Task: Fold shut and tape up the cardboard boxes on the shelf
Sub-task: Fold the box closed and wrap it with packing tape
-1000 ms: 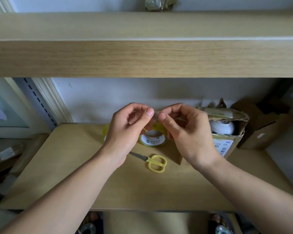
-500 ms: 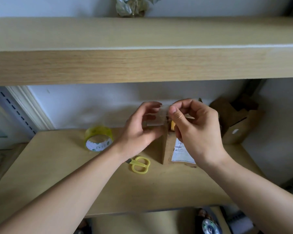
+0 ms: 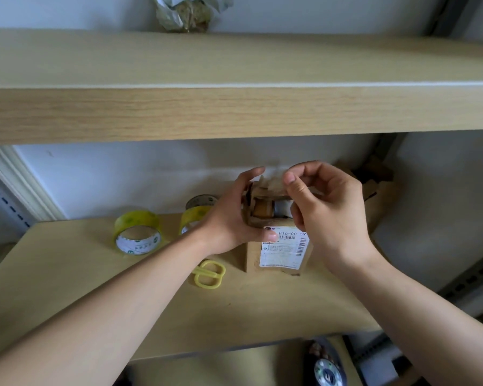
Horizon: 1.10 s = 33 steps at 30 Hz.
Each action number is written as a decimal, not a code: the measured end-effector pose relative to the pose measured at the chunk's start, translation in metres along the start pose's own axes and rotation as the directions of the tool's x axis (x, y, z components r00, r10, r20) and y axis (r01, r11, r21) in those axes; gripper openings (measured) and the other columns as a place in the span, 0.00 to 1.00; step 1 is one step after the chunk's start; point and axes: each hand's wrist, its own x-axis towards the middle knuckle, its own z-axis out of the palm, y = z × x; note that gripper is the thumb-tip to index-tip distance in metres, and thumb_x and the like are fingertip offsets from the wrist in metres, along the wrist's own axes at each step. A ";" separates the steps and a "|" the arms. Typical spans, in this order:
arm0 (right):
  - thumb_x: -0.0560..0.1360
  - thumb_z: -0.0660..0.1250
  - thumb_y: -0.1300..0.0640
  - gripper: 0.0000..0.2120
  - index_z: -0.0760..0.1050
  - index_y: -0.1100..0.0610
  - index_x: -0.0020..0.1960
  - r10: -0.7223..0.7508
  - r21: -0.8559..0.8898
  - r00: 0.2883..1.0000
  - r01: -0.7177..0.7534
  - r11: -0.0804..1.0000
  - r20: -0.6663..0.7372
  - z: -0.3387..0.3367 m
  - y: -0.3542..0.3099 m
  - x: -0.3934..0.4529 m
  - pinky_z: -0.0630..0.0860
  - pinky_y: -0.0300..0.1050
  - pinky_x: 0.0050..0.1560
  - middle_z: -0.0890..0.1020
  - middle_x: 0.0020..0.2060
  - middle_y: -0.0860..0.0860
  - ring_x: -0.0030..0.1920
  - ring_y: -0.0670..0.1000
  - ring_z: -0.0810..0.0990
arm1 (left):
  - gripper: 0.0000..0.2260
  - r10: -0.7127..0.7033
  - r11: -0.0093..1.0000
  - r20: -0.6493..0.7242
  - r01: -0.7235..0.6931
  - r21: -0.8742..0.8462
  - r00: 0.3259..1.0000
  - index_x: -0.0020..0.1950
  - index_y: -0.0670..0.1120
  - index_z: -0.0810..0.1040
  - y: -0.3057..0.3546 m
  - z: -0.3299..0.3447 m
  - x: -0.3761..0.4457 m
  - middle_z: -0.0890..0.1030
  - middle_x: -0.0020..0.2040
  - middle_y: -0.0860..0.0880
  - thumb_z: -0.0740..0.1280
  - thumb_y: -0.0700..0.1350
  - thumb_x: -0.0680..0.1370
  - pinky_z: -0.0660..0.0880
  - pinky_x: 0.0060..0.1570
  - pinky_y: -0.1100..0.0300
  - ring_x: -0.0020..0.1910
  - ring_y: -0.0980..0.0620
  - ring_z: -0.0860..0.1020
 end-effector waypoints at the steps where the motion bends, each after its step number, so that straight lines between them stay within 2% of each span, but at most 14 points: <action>1: 0.80 0.71 0.60 0.08 0.79 0.54 0.42 0.003 0.002 1.000 -0.003 1.000 -0.005 -0.001 -0.001 0.001 0.69 0.37 0.27 0.78 0.31 0.45 0.25 0.47 0.73 | 0.50 0.004 1.000 -0.005 -0.004 0.010 1.000 0.73 0.63 0.62 0.001 -0.001 0.000 0.78 0.65 0.56 0.86 0.40 0.61 0.74 0.62 0.65 0.63 0.63 0.78; 5: 0.80 0.71 0.60 0.08 0.79 0.57 0.42 0.008 0.024 1.000 -0.008 1.000 -0.003 0.004 -0.008 0.003 0.67 0.38 0.26 0.77 0.29 0.46 0.24 0.48 0.71 | 0.48 0.042 0.999 -0.041 -0.043 -0.024 0.998 0.76 0.53 0.65 0.006 -0.006 -0.006 0.79 0.64 0.52 0.85 0.35 0.63 0.73 0.57 0.70 0.60 0.64 0.80; 7: 0.80 0.70 0.61 0.07 0.78 0.58 0.43 0.004 0.066 1.000 -0.005 0.998 0.016 0.009 -0.014 0.003 0.67 0.37 0.25 0.77 0.29 0.46 0.23 0.47 0.70 | 0.48 0.064 0.997 -0.072 -0.066 -0.028 0.995 0.76 0.52 0.65 0.009 -0.013 -0.011 0.79 0.66 0.50 0.84 0.33 0.62 0.74 0.58 0.69 0.61 0.62 0.80; 10: 0.80 0.70 0.62 0.07 0.78 0.60 0.44 0.009 0.127 0.997 -0.018 0.992 0.071 0.018 -0.022 0.000 0.65 0.38 0.24 0.76 0.29 0.50 0.22 0.48 0.69 | 0.50 0.060 0.998 -0.104 -0.063 -0.020 0.993 0.77 0.55 0.65 0.010 -0.033 -0.024 0.78 0.67 0.47 0.86 0.36 0.61 0.76 0.62 0.63 0.62 0.58 0.80; 14: 0.80 0.69 0.62 0.07 0.78 0.60 0.43 0.032 0.193 0.992 -0.056 0.980 0.124 0.031 -0.030 -0.004 0.62 0.36 0.22 0.76 0.33 0.54 0.21 0.48 0.67 | 0.50 0.027 0.999 -0.108 -0.031 -0.028 0.994 0.76 0.61 0.67 0.007 -0.061 -0.050 0.78 0.66 0.50 0.85 0.48 0.57 0.76 0.65 0.58 0.64 0.54 0.80; 17: 0.80 0.69 0.62 0.06 0.78 0.60 0.44 0.021 0.223 0.987 -0.057 0.973 0.161 0.042 -0.034 -0.007 0.61 0.39 0.22 0.76 0.34 0.53 0.21 0.49 0.67 | 0.49 0.005 1.000 -0.099 -0.007 -0.016 0.995 0.76 0.60 0.67 0.004 -0.077 -0.068 0.80 0.63 0.49 0.85 0.44 0.59 0.76 0.62 0.62 0.63 0.52 0.81; 19: 0.80 0.69 0.62 0.07 0.78 0.60 0.44 0.007 0.207 0.984 -0.045 0.977 0.179 0.051 -0.033 -0.007 0.62 0.40 0.22 0.77 0.34 0.52 0.21 0.50 0.67 | 0.48 -0.009 1.000 -0.123 0.008 -0.011 0.992 0.75 0.59 0.67 0.001 -0.090 -0.077 0.80 0.63 0.52 0.84 0.41 0.60 0.75 0.60 0.66 0.63 0.54 0.81; 21: 0.80 0.70 0.61 0.07 0.78 0.59 0.43 0.016 0.193 0.982 -0.053 0.980 0.189 0.060 -0.031 -0.006 0.63 0.40 0.22 0.77 0.34 0.51 0.21 0.49 0.67 | 0.48 -0.016 1.000 -0.143 0.017 0.004 0.990 0.75 0.60 0.68 -0.002 -0.101 -0.084 0.80 0.63 0.55 0.85 0.41 0.61 0.76 0.61 0.65 0.64 0.54 0.80; 23: 0.80 0.70 0.61 0.07 0.78 0.59 0.43 0.042 0.194 0.978 -0.083 0.977 0.206 0.072 -0.029 -0.006 0.63 0.39 0.22 0.77 0.34 0.51 0.21 0.49 0.67 | 0.48 -0.029 0.999 -0.161 0.034 0.029 0.987 0.75 0.61 0.68 -0.005 -0.109 -0.093 0.79 0.64 0.54 0.86 0.42 0.61 0.76 0.63 0.63 0.64 0.54 0.80; 27: 0.80 0.70 0.63 0.06 0.78 0.59 0.43 0.069 0.210 0.965 -0.124 0.970 0.254 0.094 -0.027 -0.006 0.63 0.38 0.22 0.77 0.33 0.50 0.21 0.48 0.67 | 0.47 -0.042 0.997 -0.200 0.055 0.059 0.979 0.74 0.62 0.69 -0.011 -0.126 -0.109 0.78 0.65 0.52 0.87 0.41 0.61 0.75 0.62 0.66 0.64 0.55 0.79; 33: 0.80 0.69 0.65 0.08 0.78 0.58 0.42 0.079 0.216 0.952 -0.146 0.965 0.295 0.118 -0.026 -0.006 0.63 0.38 0.23 0.78 0.33 0.49 0.20 0.48 0.66 | 0.46 -0.079 0.995 -0.245 0.093 0.046 0.966 0.74 0.62 0.69 -0.027 -0.150 -0.133 0.79 0.66 0.60 0.86 0.44 0.61 0.74 0.63 0.67 0.66 0.57 0.78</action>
